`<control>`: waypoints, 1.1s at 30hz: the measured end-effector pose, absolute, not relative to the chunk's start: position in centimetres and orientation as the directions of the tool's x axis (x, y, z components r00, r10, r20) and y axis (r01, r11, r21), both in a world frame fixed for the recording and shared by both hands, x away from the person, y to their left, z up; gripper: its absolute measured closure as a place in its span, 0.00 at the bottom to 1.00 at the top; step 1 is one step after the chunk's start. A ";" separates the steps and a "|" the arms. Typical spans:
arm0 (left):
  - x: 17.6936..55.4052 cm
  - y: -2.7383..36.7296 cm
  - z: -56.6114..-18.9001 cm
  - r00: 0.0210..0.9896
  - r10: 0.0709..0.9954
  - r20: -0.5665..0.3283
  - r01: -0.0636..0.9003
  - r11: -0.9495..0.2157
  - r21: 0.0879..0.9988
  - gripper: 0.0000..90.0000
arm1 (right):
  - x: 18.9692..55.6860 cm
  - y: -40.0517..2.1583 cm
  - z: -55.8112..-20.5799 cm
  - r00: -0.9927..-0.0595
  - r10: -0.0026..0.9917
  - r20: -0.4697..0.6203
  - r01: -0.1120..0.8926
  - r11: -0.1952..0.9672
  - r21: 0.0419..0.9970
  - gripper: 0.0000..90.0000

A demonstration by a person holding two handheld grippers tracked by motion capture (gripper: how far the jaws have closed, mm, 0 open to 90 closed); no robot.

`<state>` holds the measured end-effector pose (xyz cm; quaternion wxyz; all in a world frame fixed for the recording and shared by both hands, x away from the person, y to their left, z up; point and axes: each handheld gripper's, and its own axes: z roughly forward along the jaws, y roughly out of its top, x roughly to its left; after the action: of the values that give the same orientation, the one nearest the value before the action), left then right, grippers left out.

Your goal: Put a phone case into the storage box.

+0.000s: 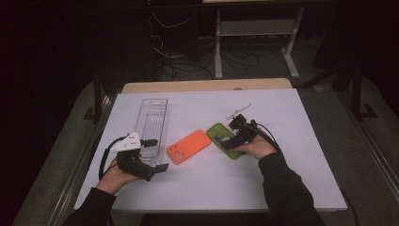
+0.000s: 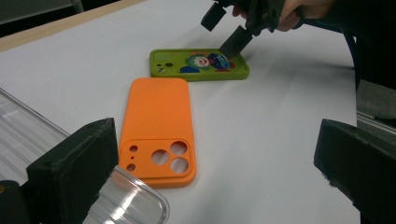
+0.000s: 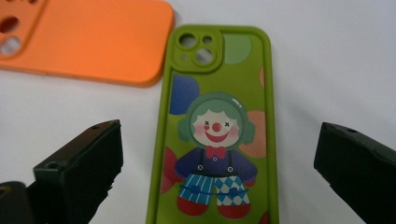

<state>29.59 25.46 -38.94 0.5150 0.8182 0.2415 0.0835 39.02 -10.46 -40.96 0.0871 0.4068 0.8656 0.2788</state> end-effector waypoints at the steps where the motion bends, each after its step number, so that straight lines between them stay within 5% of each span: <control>1: 29.6 25.5 -38.9 0.870 0.481 -0.112 0.309 -0.353 0.883 0.00 | 39.2 -10.4 -41.2 -0.657 0.751 0.068 0.654 0.522 0.547 0.01; 16: 29.6 25.5 -39.0 0.868 0.484 -0.113 0.312 -0.354 0.882 0.00 | 39.8 -9.3 -43.7 -0.659 0.751 0.040 0.693 0.586 0.420 0.05; 33: 29.7 25.5 -39.1 0.867 0.485 -0.111 0.312 -0.356 0.881 0.00 | 39.7 -9.5 -43.6 -0.655 0.755 0.034 0.693 0.582 0.425 0.17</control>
<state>29.66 25.51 -39.08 0.5126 0.8191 0.2433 0.0847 39.66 -9.53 -43.59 0.0755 0.4086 0.8861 0.2053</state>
